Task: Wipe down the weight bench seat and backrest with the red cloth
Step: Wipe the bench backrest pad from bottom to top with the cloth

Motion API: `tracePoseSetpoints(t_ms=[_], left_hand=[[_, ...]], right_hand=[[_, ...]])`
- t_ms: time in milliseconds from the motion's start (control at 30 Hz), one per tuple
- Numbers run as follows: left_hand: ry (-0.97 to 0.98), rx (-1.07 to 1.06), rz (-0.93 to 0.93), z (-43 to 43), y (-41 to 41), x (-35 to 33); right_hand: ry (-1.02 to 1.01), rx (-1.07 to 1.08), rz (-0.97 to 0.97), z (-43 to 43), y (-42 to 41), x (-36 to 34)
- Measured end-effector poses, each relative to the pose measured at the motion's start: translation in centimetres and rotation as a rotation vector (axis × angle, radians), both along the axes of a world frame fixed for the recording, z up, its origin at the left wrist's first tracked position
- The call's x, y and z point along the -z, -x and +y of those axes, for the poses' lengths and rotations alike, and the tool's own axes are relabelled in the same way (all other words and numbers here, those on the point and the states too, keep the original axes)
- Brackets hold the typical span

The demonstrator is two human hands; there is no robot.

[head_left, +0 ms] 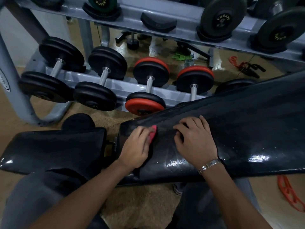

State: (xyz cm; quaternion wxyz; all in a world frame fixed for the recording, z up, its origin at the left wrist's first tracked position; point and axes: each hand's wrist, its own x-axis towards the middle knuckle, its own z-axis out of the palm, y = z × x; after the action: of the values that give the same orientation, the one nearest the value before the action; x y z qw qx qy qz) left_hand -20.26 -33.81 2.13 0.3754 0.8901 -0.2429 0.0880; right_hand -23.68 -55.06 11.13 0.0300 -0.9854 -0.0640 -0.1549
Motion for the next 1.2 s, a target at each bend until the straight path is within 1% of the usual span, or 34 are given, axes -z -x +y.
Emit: tracePoseSetpoints(t_ms=[100,133,167,200,333,367,400,433,500,533,567,633,700,767,800,833,867,933,967,1000,1033,1133,1167,1200], left_hand=[[0.002,-0.252,0.105,-0.8,-1.1,0.1],[0.014,-0.295,0.126,-1.5,-1.1,-0.3],[0.026,-0.287,0.117,-2.1,-0.6,-0.7],[0.037,-0.237,0.087,-2.3,0.1,-0.8],[0.002,0.105,-0.060,0.2,3.4,-0.2],[-0.026,0.144,-0.072,1.1,3.4,0.3],[-0.047,0.134,-0.067,1.6,3.2,0.6],[-0.049,0.067,-0.041,1.7,2.7,0.9],[-0.001,-0.181,0.065,0.6,1.8,0.9],[0.027,-0.265,0.100,-0.3,1.8,0.5],[0.042,-0.278,0.094,-1.2,2.1,0.0],[0.024,-0.146,0.015,-2.0,3.6,-0.4],[-0.022,0.068,-0.066,-0.8,4.7,-0.3],[-0.130,0.245,-0.143,0.9,4.6,0.2],[-0.172,0.277,-0.158,1.4,4.1,0.5],[-0.177,0.243,-0.136,1.5,3.4,0.6],[-0.142,0.140,-0.076,1.2,2.7,0.6],[-0.043,-0.144,0.046,-0.5,2.1,-0.2],[-0.024,-0.195,0.054,-1.4,2.3,-0.6],[-0.029,-0.164,0.020,-2.2,2.8,-0.9],[-0.051,-0.071,-0.042,-2.5,3.7,-1.0],[-0.128,0.283,-0.220,-0.8,5.3,-0.4],[-0.162,0.354,-0.254,0.0,5.1,-0.2],[-0.194,0.378,-0.263,0.6,4.7,0.1]], right_hand=[[0.002,0.005,-0.008,0.0,0.0,-0.1],[0.002,0.006,-0.015,0.0,0.0,0.0],[0.002,0.007,-0.023,0.0,0.0,0.0],[0.002,0.005,-0.027,0.0,0.0,0.0],[-0.002,-0.001,-0.025,0.0,0.0,0.2],[-0.002,-0.001,-0.023,0.0,0.0,0.2],[-0.001,0.000,-0.019,0.0,0.0,0.2],[0.000,0.001,-0.016,0.0,0.0,0.1],[0.000,-0.002,-0.010,0.0,0.0,0.1],[0.000,-0.002,-0.010,0.0,0.0,0.1],[0.000,0.001,-0.012,-0.1,0.0,0.1],[0.000,0.004,-0.014,0.0,0.0,0.1],[-0.003,-0.001,-0.014,0.0,0.0,0.2],[-0.002,-0.006,-0.016,0.0,0.1,0.2],[-0.003,-0.005,-0.014,0.0,0.1,0.2],[-0.004,-0.004,-0.011,0.0,0.1,0.1],[-0.005,-0.004,-0.010,0.0,0.1,0.0],[-0.003,0.000,-0.008,0.0,0.1,0.0],[-0.002,0.002,-0.009,0.0,0.1,0.0],[-0.001,0.003,-0.009,0.0,0.1,0.0],[-0.002,0.001,-0.009,0.0,0.1,0.0],[-0.011,-0.010,-0.003,0.0,0.2,0.1],[-0.016,-0.013,-0.002,0.0,0.2,0.1],[-0.019,-0.013,-0.002,0.0,0.2,0.1]])
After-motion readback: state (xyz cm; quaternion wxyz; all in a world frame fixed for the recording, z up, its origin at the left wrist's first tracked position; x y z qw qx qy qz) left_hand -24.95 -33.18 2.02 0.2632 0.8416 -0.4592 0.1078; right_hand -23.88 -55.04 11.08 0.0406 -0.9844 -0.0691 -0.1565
